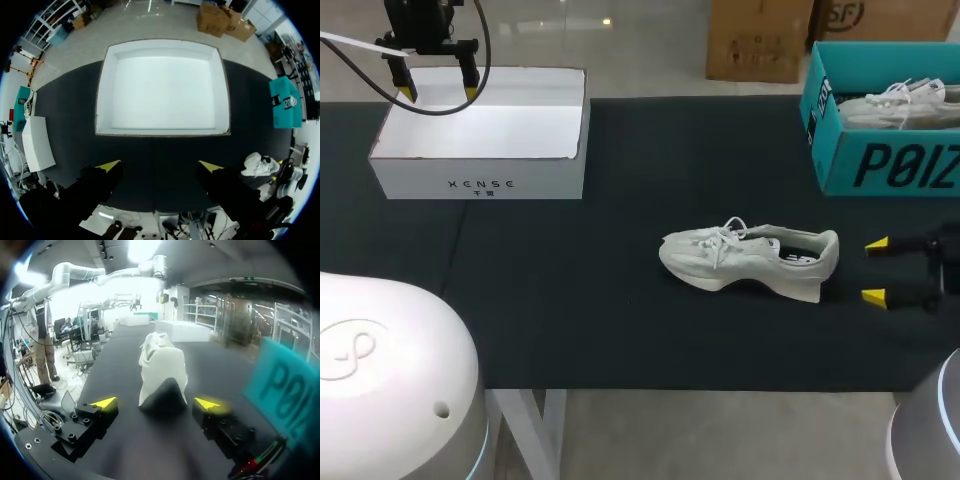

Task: Take the shoe out of the shoebox, open the shoe tongue, remove and reinsert the insole, then place the shoe into the shoebox

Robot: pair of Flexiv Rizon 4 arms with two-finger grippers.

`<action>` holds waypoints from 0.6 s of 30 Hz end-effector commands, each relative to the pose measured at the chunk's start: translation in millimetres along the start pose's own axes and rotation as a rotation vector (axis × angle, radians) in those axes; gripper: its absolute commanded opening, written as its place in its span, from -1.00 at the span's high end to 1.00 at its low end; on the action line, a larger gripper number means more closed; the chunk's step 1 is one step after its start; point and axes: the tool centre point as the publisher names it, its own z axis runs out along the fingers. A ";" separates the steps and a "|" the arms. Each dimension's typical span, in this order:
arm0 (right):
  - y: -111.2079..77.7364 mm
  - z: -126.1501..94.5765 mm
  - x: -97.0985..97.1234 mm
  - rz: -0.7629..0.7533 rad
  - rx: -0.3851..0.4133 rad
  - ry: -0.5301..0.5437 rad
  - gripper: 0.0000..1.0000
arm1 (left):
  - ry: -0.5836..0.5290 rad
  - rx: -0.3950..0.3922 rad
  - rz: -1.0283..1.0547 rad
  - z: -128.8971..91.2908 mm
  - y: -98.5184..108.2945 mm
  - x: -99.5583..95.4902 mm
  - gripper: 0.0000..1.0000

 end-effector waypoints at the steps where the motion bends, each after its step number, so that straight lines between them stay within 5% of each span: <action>1: 0.9 13.5 5.4 -0.001 -0.001 0.000 -1.00 | 0.000 0.000 0.000 0.0 0.0 0.0 -1.00; 18: -0.9 48.2 -4.2 -0.005 -0.020 0.012 -1.00 | 0.000 0.000 0.000 0.0 0.0 0.0 -1.00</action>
